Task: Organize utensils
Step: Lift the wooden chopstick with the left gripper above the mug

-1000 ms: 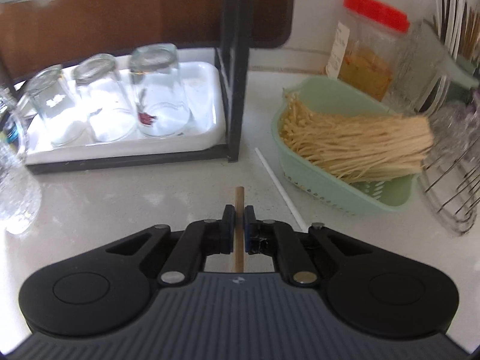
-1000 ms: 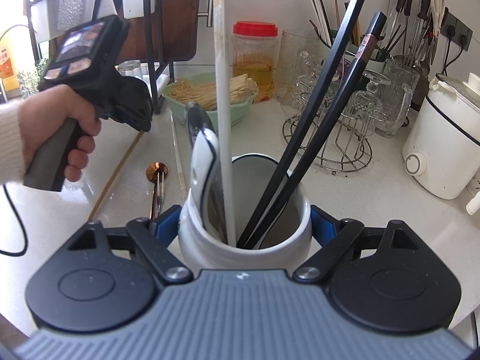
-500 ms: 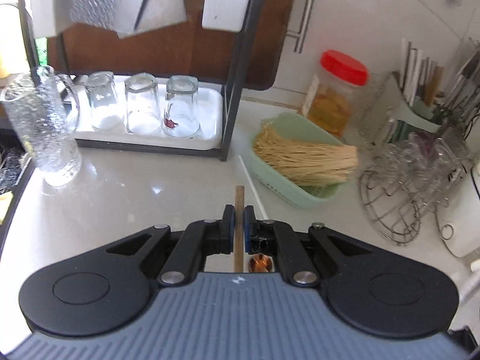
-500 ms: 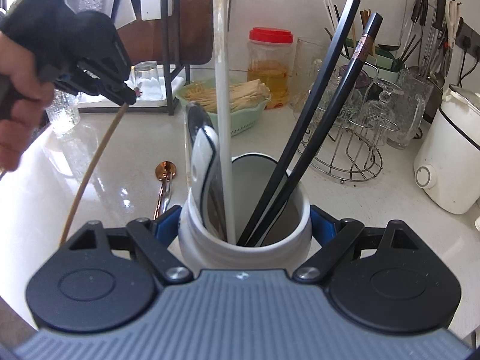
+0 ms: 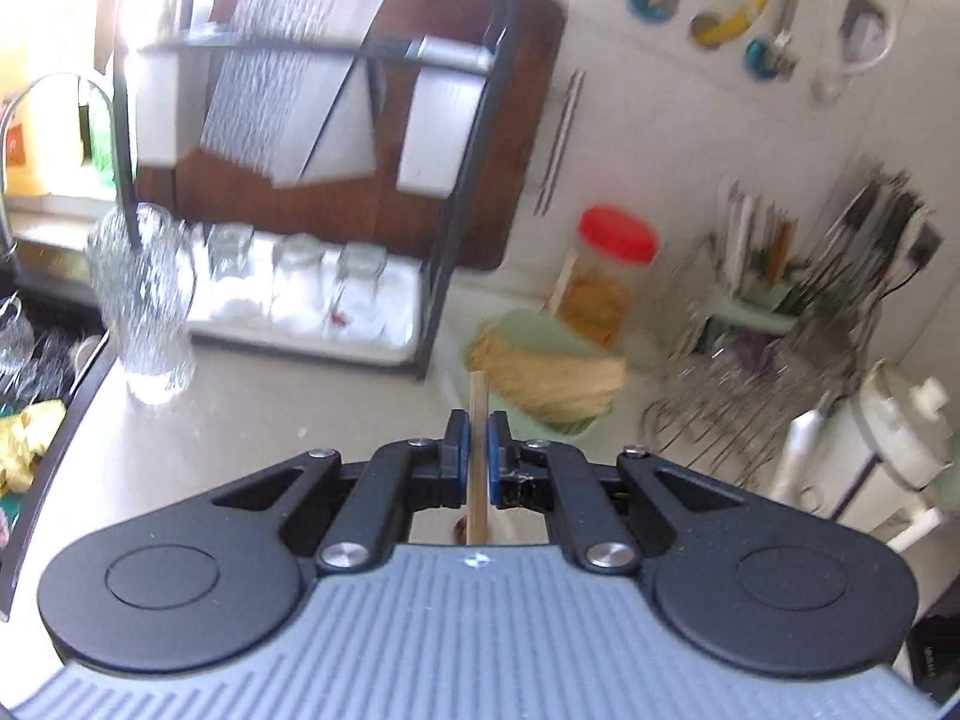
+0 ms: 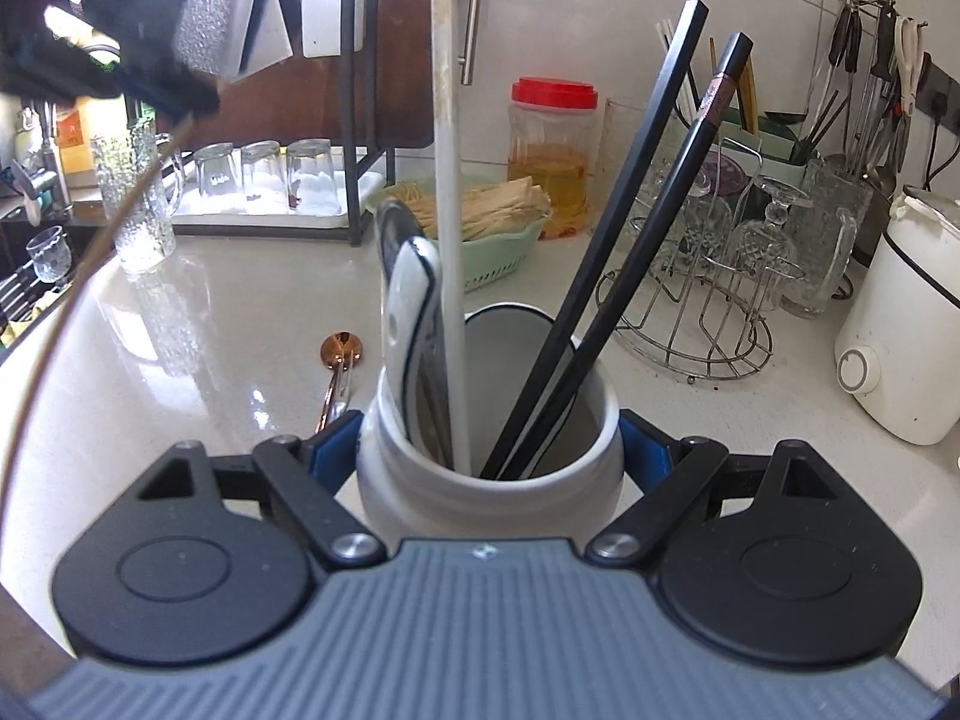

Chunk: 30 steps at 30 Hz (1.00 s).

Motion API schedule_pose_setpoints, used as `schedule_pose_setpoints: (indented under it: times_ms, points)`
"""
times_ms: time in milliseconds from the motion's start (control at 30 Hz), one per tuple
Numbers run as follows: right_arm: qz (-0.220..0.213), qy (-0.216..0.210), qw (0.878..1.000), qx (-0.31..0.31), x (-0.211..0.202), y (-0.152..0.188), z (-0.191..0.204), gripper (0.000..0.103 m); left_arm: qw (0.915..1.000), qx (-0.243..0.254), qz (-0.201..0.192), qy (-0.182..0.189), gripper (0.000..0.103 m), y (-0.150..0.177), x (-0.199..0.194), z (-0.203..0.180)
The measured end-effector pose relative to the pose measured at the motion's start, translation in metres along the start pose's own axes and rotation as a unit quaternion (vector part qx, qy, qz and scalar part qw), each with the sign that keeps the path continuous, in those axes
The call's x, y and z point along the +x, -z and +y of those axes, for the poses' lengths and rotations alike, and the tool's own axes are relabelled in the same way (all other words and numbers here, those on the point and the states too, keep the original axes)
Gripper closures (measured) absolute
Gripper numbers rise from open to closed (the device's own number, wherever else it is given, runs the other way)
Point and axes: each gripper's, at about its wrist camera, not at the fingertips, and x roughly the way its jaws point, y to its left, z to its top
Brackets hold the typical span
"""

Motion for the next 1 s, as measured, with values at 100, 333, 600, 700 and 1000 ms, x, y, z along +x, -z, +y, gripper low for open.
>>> schedule_pose_setpoints:
  times_ms: [100, 333, 600, 700, 1000]
  points:
    - [-0.008, -0.001, 1.0, 0.0, 0.0, 0.002, 0.0, 0.013, 0.9995, 0.013, -0.024, 0.019, 0.096, -0.009, -0.017, -0.008]
    - [0.003, -0.011, 1.0, -0.006, 0.001, -0.002, -0.003, 0.013, 0.9962, 0.032, -0.054, 0.059, 0.096, -0.028, -0.039, -0.035]
    - [0.003, -0.022, 1.0, -0.016, 0.002, -0.003, -0.004, 0.013, 0.9842, 0.073, -0.106, 0.122, 0.096, -0.046, -0.061, -0.08]
    - [0.003, -0.025, 1.0, -0.016, 0.002, -0.002, -0.005, 0.013, 0.9796, 0.088, -0.115, 0.139, 0.096, -0.051, -0.06, -0.096]
    - [0.0, -0.026, 1.0, -0.015, 0.001, -0.002, -0.005, 0.013, 0.9697, 0.122, -0.125, 0.171, 0.096, -0.052, -0.044, -0.135]
